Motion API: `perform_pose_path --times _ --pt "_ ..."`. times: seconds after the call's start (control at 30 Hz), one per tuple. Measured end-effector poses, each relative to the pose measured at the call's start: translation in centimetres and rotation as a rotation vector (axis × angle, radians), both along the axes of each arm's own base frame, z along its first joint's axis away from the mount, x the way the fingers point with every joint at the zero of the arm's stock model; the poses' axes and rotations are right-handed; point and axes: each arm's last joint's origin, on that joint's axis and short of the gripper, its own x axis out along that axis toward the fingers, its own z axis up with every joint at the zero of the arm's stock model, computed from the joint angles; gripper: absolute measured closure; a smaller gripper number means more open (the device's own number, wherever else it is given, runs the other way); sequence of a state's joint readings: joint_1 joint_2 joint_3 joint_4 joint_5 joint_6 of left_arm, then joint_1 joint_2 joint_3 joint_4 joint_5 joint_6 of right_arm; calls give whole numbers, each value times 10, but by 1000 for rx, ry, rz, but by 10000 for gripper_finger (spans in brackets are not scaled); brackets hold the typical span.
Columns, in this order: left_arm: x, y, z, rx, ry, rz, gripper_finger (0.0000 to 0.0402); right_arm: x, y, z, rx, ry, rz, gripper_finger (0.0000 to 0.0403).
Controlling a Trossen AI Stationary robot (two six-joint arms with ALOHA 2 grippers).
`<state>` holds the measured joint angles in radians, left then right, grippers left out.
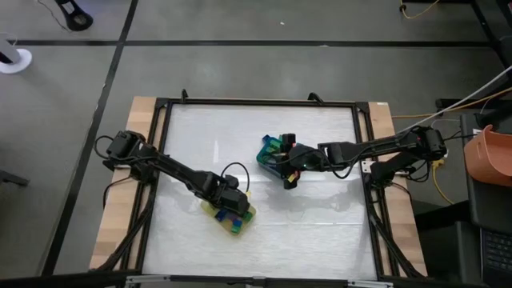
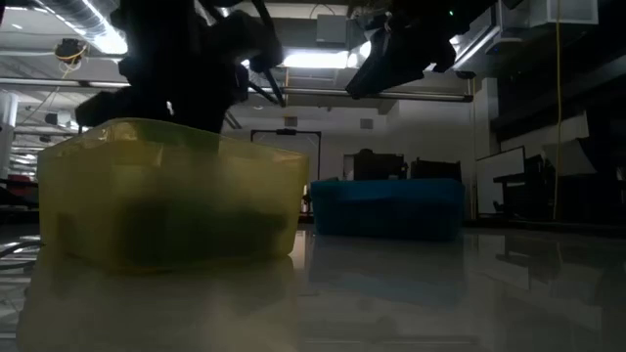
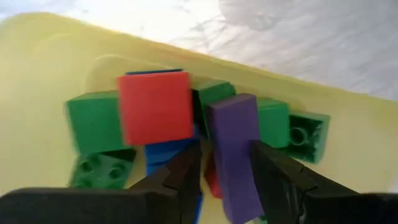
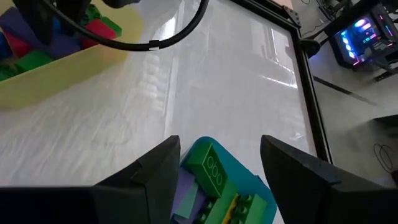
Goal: Sort blocks by size
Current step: Put the large violet wooden block into the blue bin
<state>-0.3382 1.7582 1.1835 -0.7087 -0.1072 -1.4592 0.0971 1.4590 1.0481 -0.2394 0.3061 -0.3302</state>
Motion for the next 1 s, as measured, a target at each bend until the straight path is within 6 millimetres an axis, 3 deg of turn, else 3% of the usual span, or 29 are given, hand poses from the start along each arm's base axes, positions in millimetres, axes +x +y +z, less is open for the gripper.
perform_pose_path --times 0.33,1.0 --pt "2 0 0 11 -19 -3 275 -2 0 -2 -17 32 11 180" --pt "15 -8 -20 92 -49 -299 274 -5 0 -6 -22 82 11 180"
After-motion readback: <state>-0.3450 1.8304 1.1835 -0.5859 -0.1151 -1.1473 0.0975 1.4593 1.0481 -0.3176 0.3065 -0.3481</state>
